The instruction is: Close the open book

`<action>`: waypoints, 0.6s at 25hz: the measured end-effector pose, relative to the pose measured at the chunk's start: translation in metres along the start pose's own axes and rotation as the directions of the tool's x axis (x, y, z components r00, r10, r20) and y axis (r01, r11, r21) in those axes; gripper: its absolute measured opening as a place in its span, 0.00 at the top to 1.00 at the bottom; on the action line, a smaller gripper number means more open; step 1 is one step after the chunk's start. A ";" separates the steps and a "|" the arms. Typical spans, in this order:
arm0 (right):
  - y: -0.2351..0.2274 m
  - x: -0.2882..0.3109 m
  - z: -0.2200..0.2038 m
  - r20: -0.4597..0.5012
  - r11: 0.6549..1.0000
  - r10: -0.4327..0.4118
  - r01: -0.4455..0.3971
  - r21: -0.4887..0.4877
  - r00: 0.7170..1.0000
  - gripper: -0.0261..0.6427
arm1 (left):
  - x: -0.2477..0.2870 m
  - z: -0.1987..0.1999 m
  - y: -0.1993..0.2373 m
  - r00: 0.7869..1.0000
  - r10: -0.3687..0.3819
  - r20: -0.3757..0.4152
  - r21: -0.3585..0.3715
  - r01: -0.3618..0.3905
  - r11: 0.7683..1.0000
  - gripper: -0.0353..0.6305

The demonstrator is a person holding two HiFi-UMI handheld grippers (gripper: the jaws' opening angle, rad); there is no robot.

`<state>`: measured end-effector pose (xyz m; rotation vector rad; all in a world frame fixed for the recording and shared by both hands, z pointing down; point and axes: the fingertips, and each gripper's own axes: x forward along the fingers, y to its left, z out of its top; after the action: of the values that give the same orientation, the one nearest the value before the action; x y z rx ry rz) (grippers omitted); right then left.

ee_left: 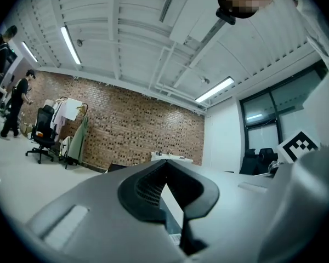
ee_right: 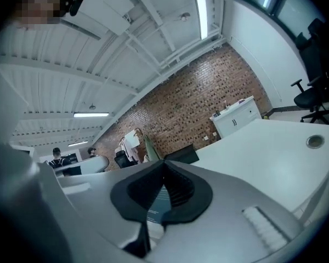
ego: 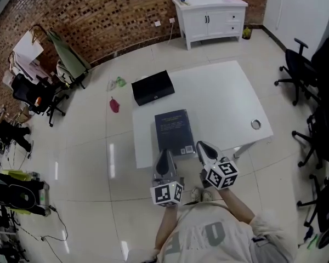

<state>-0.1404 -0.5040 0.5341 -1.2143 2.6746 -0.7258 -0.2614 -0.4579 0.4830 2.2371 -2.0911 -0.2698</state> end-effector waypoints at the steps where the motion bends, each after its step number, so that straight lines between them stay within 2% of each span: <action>1: 0.000 -0.004 0.007 0.018 1.000 -0.006 0.006 0.001 1.000 0.96 | 0.001 0.005 -0.002 1.000 -0.010 0.010 0.009 0.010 1.000 0.94; 5: 0.005 -0.017 0.034 0.076 0.999 -0.020 0.022 -0.029 0.997 0.96 | 0.003 0.021 -0.004 0.999 -0.032 0.039 0.010 0.032 0.999 0.94; 10: 0.012 -0.034 0.051 0.107 0.996 -0.055 0.062 -0.061 0.993 0.96 | -0.008 0.031 0.008 0.999 -0.024 0.027 -0.008 0.024 1.000 0.93; 15: 0.019 -0.053 0.059 0.145 0.997 -0.058 0.065 -0.047 0.988 0.96 | -0.029 0.056 0.025 0.998 0.022 0.061 0.005 -0.023 1.000 0.93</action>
<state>-0.1008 -0.4768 0.4685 -1.3136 2.5637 -0.5572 -0.2978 -0.4272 0.4347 2.2348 -2.1486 -0.3350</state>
